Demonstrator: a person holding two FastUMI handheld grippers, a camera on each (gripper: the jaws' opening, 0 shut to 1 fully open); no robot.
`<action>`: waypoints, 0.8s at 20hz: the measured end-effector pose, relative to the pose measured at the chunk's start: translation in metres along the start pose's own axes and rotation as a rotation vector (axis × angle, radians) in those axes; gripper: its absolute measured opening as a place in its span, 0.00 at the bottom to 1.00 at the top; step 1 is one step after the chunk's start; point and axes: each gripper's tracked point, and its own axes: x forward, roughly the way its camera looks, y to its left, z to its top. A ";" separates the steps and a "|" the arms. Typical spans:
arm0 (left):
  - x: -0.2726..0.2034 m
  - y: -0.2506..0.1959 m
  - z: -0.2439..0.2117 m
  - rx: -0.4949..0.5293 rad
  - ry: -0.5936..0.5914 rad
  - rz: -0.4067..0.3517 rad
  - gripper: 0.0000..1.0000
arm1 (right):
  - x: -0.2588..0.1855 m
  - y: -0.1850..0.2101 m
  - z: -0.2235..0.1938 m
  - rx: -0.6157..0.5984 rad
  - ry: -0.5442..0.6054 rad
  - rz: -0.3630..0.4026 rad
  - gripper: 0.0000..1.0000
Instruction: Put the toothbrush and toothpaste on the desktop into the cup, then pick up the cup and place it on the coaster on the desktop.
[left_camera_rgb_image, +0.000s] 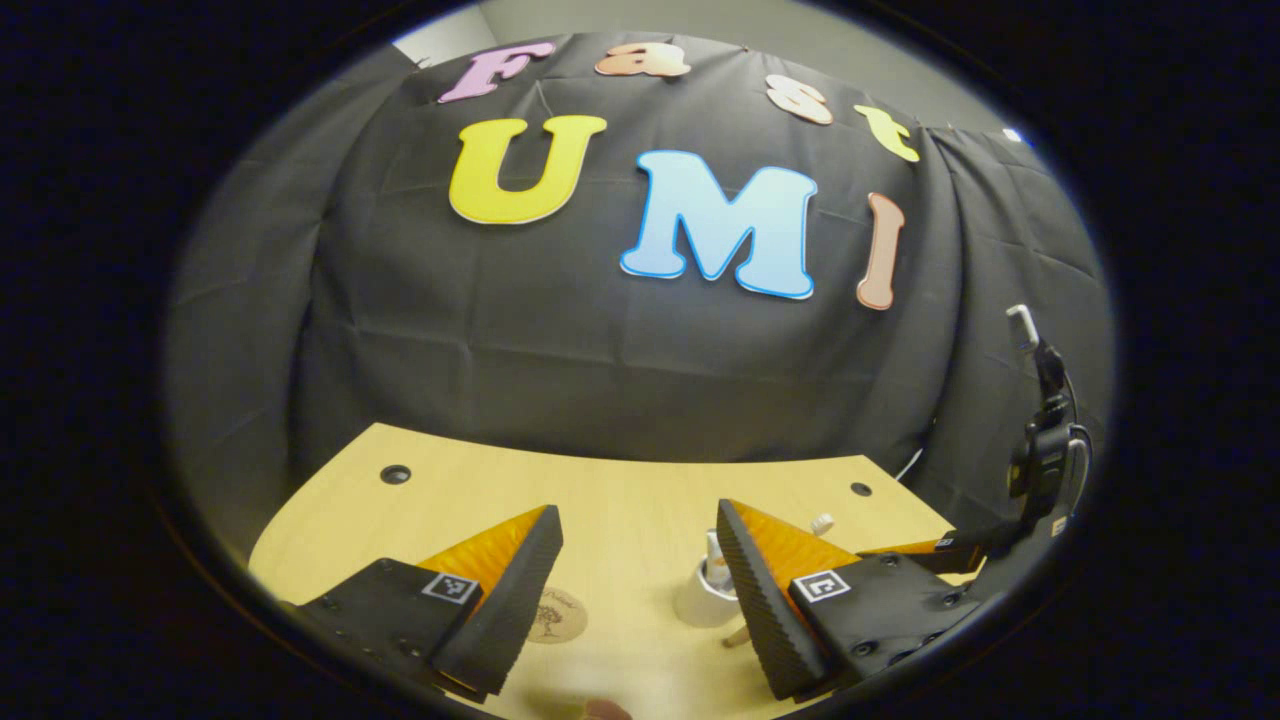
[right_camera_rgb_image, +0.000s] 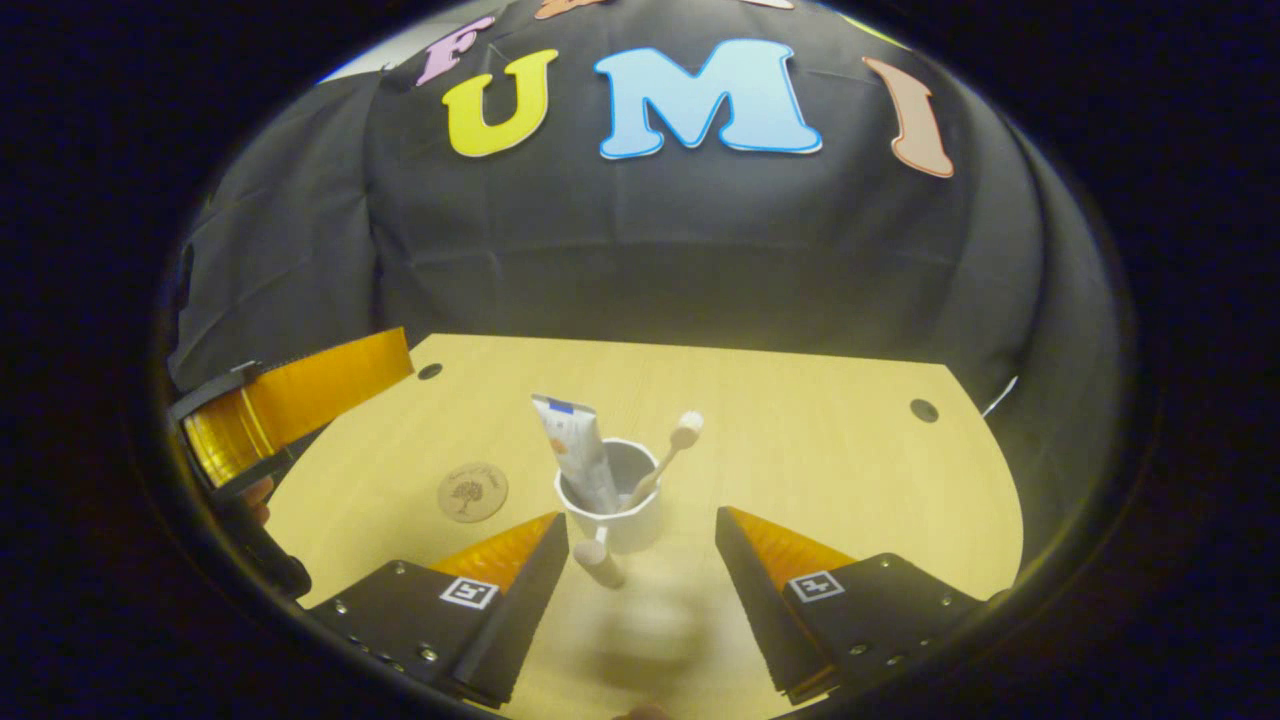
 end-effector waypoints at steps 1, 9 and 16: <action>-0.002 0.007 -0.001 -0.006 0.004 0.008 0.98 | 0.004 0.004 -0.003 0.005 0.025 0.002 0.89; -0.018 0.057 -0.017 -0.062 0.045 0.065 0.98 | 0.040 0.022 -0.030 -0.023 0.201 -0.006 0.89; -0.023 0.086 -0.035 -0.104 0.087 0.107 0.98 | 0.067 0.024 -0.052 -0.024 0.355 -0.031 0.89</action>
